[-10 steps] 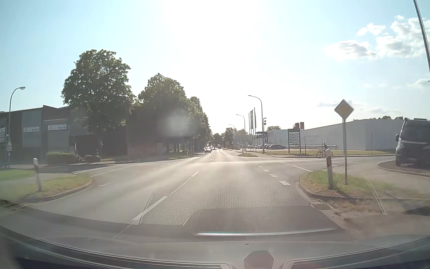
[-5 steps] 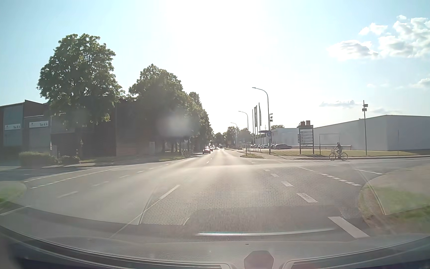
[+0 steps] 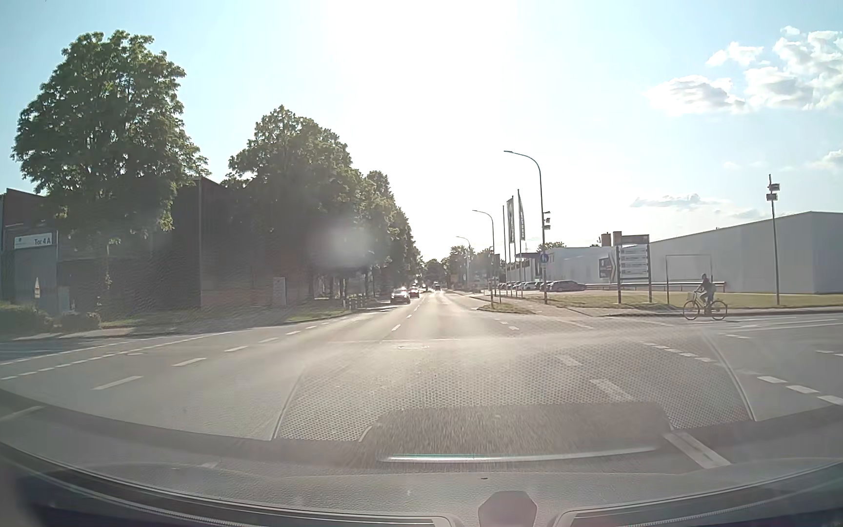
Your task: Follow the waypoints while adhering to traffic rules and regulations
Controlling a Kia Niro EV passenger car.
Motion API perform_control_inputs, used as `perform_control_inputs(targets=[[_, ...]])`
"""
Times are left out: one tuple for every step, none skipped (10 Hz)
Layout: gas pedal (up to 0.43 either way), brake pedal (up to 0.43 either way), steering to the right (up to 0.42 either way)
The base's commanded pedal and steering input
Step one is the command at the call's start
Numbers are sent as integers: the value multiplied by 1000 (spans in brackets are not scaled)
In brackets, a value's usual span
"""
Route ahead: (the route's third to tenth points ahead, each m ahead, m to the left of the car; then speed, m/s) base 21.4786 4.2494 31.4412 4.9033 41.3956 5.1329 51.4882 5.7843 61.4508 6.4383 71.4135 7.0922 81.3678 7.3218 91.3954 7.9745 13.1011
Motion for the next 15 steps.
perform_control_inputs(targets=[[138,6,-8],[138,6,-8],[150,6,-8],[150,6,-7],[150,6,-7],[150,6,-7],[150,6,-7],[150,6,-6],[150,6,-6],[150,6,-6],[150,6,-6],[150,6,-6],[157,6,-6],[157,6,-6],[157,6,-5]])
